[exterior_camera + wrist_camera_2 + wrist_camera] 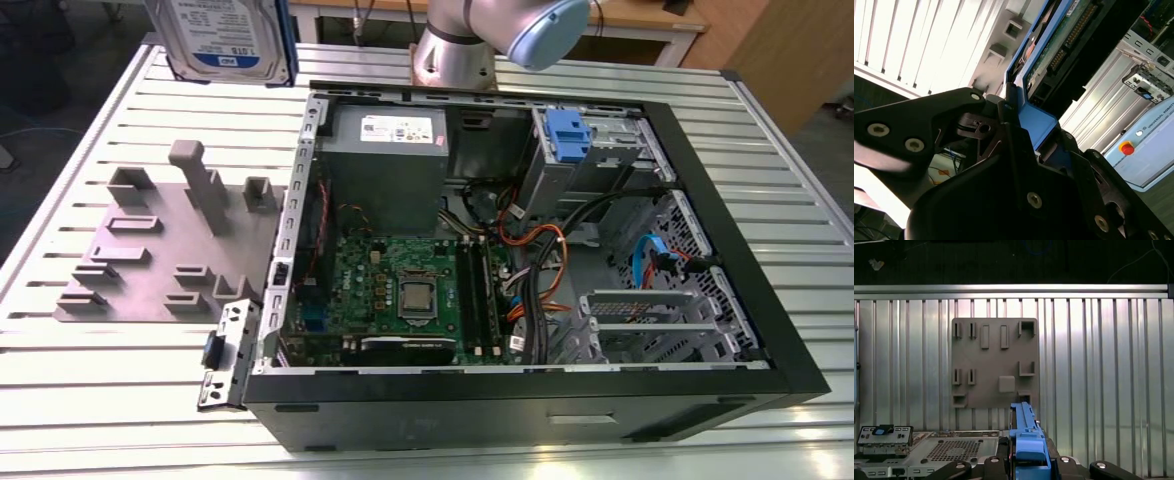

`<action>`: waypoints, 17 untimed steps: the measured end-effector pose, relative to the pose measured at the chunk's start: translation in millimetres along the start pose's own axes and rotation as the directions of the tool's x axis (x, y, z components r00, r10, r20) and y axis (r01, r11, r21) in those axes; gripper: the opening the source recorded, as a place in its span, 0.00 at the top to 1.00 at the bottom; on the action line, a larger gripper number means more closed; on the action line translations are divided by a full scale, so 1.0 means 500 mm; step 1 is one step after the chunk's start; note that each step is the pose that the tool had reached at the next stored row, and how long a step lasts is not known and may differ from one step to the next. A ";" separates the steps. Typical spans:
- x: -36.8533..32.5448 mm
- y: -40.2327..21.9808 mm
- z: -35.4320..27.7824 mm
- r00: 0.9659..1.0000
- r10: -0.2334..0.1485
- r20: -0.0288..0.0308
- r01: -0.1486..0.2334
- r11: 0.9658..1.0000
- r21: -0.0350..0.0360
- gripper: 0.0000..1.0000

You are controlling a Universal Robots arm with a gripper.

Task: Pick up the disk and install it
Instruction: 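Pick up the disk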

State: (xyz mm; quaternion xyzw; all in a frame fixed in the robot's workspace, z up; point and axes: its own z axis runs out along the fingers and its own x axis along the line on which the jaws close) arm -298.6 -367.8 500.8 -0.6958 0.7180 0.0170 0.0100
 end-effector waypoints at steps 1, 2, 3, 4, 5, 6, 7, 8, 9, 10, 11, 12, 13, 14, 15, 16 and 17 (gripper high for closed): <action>0.000 -0.002 0.000 1.000 0.000 0.000 0.000 1.000 0.000 0.63; 0.000 -0.002 0.000 1.000 0.000 0.000 0.000 1.000 0.000 0.63; 0.000 -0.003 0.000 1.000 0.000 0.000 0.000 1.000 0.000 0.63; 0.000 -0.003 0.000 1.000 0.000 0.000 0.000 1.000 0.000 0.63; 0.001 -0.003 0.000 1.000 0.000 0.000 0.000 1.000 0.000 0.63; 0.002 -0.004 0.000 1.000 0.000 0.000 0.000 1.000 0.000 0.63; 0.003 -0.004 0.000 1.000 0.000 0.000 0.000 1.000 0.000 0.63; 0.005 -0.004 0.000 1.000 0.000 0.000 0.000 1.000 0.000 0.63; 0.006 -0.004 0.000 1.000 0.000 0.000 0.000 1.000 0.000 0.63; 0.007 -0.004 0.000 1.000 0.000 0.000 0.000 1.000 0.000 0.63; 0.007 -0.004 0.000 1.000 0.000 0.000 0.000 1.000 0.000 0.63; 0.008 -0.004 0.000 1.000 0.000 0.000 0.000 1.000 0.000 0.63; 0.008 -0.004 0.001 1.000 0.000 0.000 0.000 1.000 0.000 0.63; 0.008 -0.004 0.001 1.000 0.000 0.000 0.000 1.000 0.000 0.63; 0.008 -0.004 0.001 1.000 0.000 0.000 0.000 1.000 0.000 0.63; 0.008 -0.004 0.001 1.000 0.000 0.000 0.000 1.000 0.000 0.63; 0.008 -0.004 0.001 1.000 0.000 0.000 0.000 1.000 0.000 0.63</action>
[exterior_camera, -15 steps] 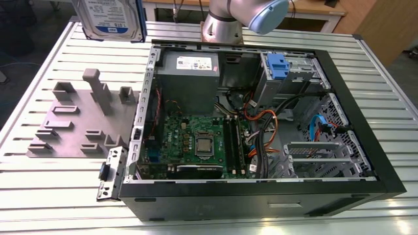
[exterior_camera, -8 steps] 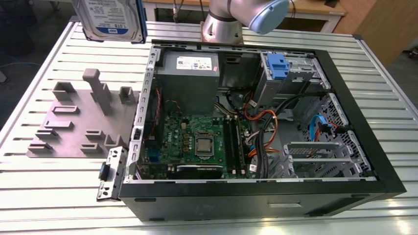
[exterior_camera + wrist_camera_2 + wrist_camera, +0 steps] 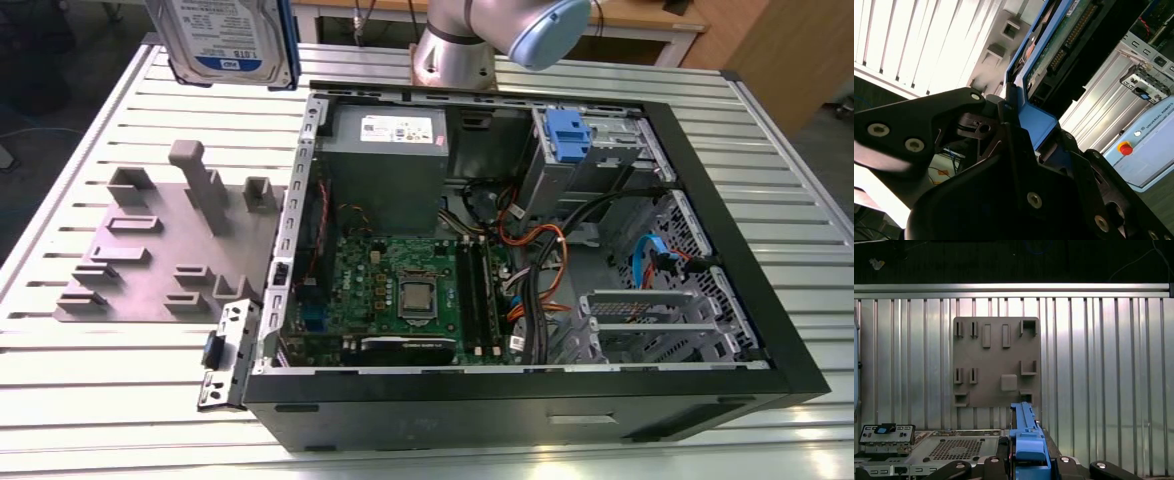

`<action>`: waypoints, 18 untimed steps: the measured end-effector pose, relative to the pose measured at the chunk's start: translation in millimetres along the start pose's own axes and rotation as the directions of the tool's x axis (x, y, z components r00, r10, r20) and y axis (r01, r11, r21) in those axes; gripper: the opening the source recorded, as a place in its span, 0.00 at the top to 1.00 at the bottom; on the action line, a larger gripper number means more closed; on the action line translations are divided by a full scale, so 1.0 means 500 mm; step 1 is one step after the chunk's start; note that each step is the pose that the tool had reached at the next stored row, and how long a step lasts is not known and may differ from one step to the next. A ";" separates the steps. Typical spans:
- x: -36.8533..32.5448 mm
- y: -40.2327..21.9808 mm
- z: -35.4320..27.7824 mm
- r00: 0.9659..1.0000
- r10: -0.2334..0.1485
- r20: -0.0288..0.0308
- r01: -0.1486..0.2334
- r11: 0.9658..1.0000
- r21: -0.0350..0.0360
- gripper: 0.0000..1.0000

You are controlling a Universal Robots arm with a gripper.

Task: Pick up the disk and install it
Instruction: 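Pick up the disk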

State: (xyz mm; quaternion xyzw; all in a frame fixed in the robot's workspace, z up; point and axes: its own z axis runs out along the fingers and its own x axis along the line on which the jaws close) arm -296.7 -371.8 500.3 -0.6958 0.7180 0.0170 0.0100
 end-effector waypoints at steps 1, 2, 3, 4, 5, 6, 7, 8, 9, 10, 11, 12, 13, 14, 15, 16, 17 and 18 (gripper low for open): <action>0.000 0.000 0.000 1.000 0.000 0.000 0.000 1.000 0.000 0.63; 0.000 0.000 0.000 1.000 0.000 0.000 0.000 1.000 0.000 0.63; 0.000 0.000 0.000 1.000 0.000 0.000 0.000 1.000 0.000 0.63; 0.000 0.000 0.000 1.000 0.000 0.000 0.000 1.000 0.000 0.63; 0.000 -0.002 0.000 1.000 0.000 0.000 0.000 1.000 0.000 0.63; 0.000 -0.003 0.000 1.000 0.000 0.000 0.000 1.000 0.000 0.63; 0.000 -0.005 0.000 1.000 0.000 0.000 0.000 1.000 0.000 0.63; 0.000 -0.008 0.000 1.000 0.000 0.000 0.000 1.000 0.000 0.63; 0.000 -0.011 0.000 1.000 0.000 0.000 0.000 1.000 0.000 0.63; 0.000 -0.015 0.000 1.000 0.000 0.000 0.000 1.000 0.000 0.63; -0.001 -0.018 0.000 1.000 0.000 0.000 0.000 1.000 0.000 0.63; -0.001 -0.021 0.000 1.000 0.000 0.000 0.000 1.000 0.000 0.63; -0.001 -0.025 0.000 1.000 0.000 0.000 0.000 1.000 0.000 0.63; -0.001 -0.028 0.000 1.000 0.000 0.000 0.000 1.000 0.000 0.63; -0.001 -0.030 0.000 1.000 0.000 0.000 0.000 1.000 0.000 0.63; -0.001 -0.032 0.000 1.000 0.000 0.000 0.000 1.000 0.000 0.63; -0.001 -0.032 0.000 1.000 0.000 0.000 0.000 1.000 0.000 0.63; -0.001 -0.032 0.000 1.000 0.000 0.000 0.000 1.000 0.000 0.63</action>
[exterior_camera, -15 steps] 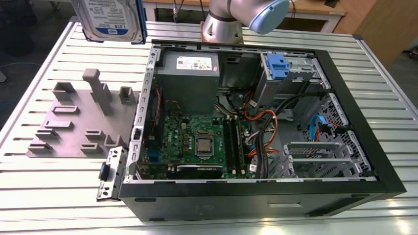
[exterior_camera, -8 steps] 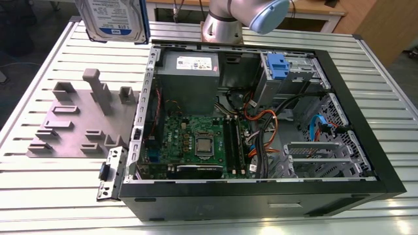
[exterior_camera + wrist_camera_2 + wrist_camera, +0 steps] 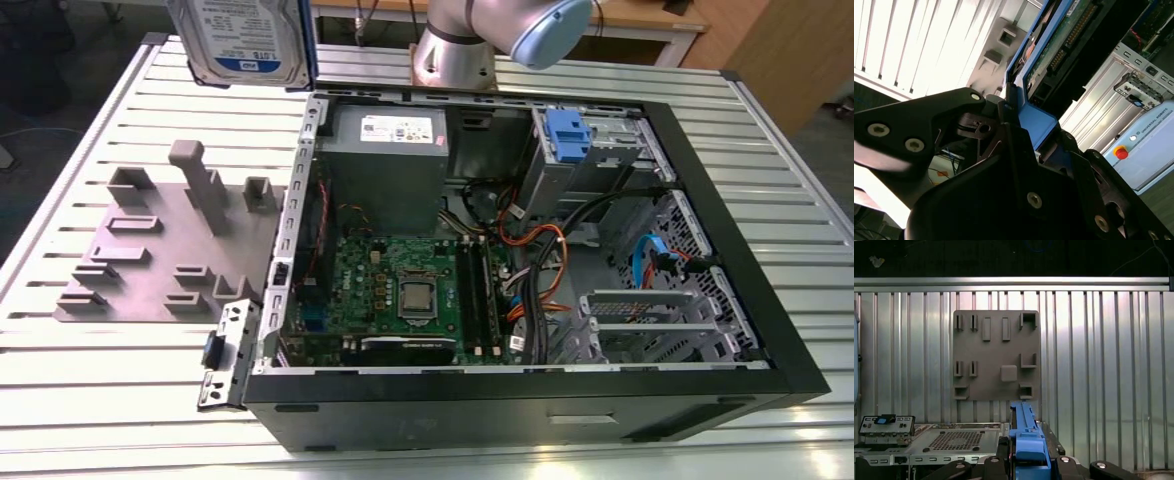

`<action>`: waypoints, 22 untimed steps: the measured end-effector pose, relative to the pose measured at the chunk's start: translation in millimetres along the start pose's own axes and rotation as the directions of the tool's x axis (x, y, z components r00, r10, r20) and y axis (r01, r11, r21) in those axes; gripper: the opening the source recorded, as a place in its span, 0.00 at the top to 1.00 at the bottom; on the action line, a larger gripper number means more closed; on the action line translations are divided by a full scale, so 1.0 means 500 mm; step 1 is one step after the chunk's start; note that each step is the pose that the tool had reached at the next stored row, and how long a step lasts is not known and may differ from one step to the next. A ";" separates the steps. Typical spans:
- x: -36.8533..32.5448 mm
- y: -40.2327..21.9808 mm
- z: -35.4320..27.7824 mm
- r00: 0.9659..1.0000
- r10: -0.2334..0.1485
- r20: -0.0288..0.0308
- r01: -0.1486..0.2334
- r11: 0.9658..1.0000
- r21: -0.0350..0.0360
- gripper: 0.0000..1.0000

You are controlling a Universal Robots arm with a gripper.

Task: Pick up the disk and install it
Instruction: 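Pick up the disk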

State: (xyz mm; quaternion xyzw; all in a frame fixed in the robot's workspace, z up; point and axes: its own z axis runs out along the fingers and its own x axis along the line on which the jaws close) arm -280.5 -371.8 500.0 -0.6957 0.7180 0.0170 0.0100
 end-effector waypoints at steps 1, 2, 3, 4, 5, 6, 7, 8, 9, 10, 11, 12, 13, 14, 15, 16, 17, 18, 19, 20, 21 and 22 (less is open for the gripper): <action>0.000 0.000 0.000 1.000 0.000 0.000 0.000 1.000 0.000 0.63; 0.001 0.000 0.000 1.000 0.000 0.000 0.000 1.000 0.000 0.63; 0.001 -0.001 0.000 1.000 0.000 0.000 0.000 1.000 0.000 0.63; 0.003 -0.001 0.000 1.000 0.000 0.000 0.000 1.000 0.000 0.63; 0.004 -0.001 0.000 1.000 0.000 0.000 0.000 1.000 0.000 0.63; 0.007 -0.001 0.000 1.000 0.000 0.000 0.000 1.000 0.000 0.63; 0.009 -0.001 0.000 1.000 0.000 0.000 0.000 1.000 0.000 0.63; 0.012 -0.001 0.000 1.000 0.000 0.000 0.000 1.000 0.000 0.63; 0.016 -0.001 -0.001 1.000 0.000 0.000 0.000 1.000 0.000 0.63; 0.019 -0.002 -0.001 1.000 0.000 0.000 0.000 1.000 0.000 0.63; 0.024 -0.002 -0.001 1.000 0.000 0.000 0.000 1.000 0.000 0.63; 0.029 -0.003 -0.001 1.000 0.000 0.000 0.000 1.000 0.000 0.63; 0.035 -0.003 -0.001 1.000 0.000 0.000 0.000 1.000 0.000 0.63; 0.041 -0.003 -0.001 1.000 0.000 0.000 0.000 1.000 0.000 0.63; 0.045 -0.004 -0.001 1.000 0.000 0.000 0.000 1.000 0.000 0.63; 0.050 -0.004 0.000 1.000 0.000 0.000 0.000 1.000 0.000 0.63; 0.054 -0.005 0.000 1.000 0.000 0.000 0.000 1.000 0.000 0.63; 0.056 -0.007 0.000 1.000 0.000 0.000 0.000 1.000 0.000 0.63; 0.057 -0.009 0.000 1.000 0.000 0.000 0.000 1.000 0.000 0.63; 0.058 -0.013 0.001 1.000 0.000 0.000 0.000 1.000 0.000 0.63; 0.059 -0.017 0.001 1.000 0.000 0.000 0.000 1.000 0.000 0.63; 0.059 -0.021 0.001 1.000 0.000 0.000 0.000 1.000 0.000 0.63</action>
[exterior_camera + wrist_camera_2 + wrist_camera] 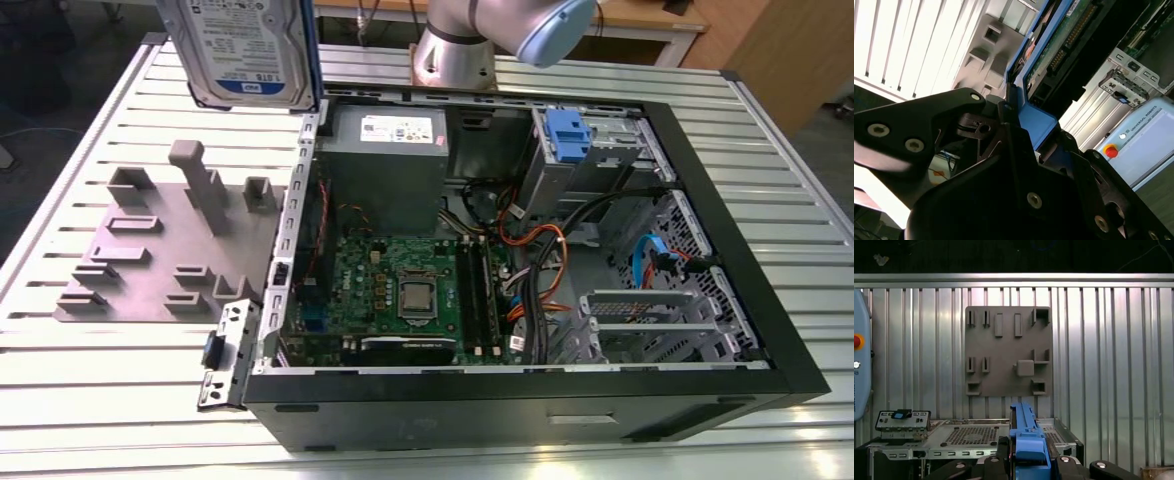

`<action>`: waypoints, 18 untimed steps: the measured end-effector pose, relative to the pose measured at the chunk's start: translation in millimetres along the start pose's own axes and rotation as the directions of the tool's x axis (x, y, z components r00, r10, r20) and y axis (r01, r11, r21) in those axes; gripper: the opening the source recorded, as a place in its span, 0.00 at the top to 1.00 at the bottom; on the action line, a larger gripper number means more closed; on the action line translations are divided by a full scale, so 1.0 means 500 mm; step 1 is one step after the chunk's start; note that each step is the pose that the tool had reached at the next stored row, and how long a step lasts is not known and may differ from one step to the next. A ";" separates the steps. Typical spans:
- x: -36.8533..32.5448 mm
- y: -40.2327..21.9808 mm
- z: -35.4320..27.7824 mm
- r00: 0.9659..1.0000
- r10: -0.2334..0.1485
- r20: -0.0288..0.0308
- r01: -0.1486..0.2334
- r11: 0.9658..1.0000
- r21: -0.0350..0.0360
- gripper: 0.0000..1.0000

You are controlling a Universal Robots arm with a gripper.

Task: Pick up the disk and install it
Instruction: 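Pick up the disk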

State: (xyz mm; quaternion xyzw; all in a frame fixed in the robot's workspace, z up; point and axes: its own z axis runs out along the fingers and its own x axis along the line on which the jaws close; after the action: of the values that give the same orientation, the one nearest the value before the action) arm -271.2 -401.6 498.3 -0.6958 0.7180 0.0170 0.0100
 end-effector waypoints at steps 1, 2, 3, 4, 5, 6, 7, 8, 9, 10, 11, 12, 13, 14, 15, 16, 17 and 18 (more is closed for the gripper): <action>0.000 -0.004 0.000 1.000 0.000 0.000 0.000 1.000 0.000 0.63; 0.000 -0.007 0.000 1.000 0.000 0.000 0.000 1.000 0.000 0.63; 0.000 -0.007 0.000 1.000 0.000 0.000 0.000 1.000 0.000 0.63; 0.000 -0.007 0.000 1.000 0.000 0.000 0.000 1.000 0.000 0.63; 0.000 -0.007 0.000 1.000 0.000 0.000 0.000 1.000 0.000 0.63; 0.000 -0.007 0.000 1.000 0.000 0.000 0.000 1.000 0.000 0.63; 0.000 -0.007 0.000 1.000 0.000 0.000 0.000 1.000 0.000 0.63; 0.000 -0.007 0.000 1.000 0.000 -0.001 0.000 1.000 0.000 0.63; 0.000 -0.007 0.000 1.000 0.000 -0.001 0.000 1.000 0.000 0.63; 0.000 -0.007 0.000 1.000 0.000 -0.001 0.000 1.000 0.000 0.63; 0.000 -0.007 0.000 1.000 0.000 -0.001 0.000 1.000 0.000 0.63; 0.000 -0.007 0.000 1.000 0.000 -0.001 0.000 1.000 0.000 0.63; 0.000 -0.007 0.000 1.000 0.000 -0.001 0.000 1.000 0.000 0.63; 0.000 -0.008 0.000 1.000 0.000 -0.001 0.000 1.000 0.000 0.63; 0.000 -0.008 0.000 1.000 0.000 -0.001 0.000 1.000 0.000 0.63; 0.000 -0.009 0.000 1.000 0.000 -0.001 0.000 1.000 0.000 0.63; 0.000 -0.010 0.000 1.000 0.000 -0.001 0.000 1.000 0.000 0.63; 0.000 -0.012 0.000 1.000 0.000 -0.001 0.000 1.000 0.000 0.63</action>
State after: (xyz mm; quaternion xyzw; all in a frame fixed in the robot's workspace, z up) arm -265.2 -401.6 498.1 -0.6958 0.7180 0.0167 0.0097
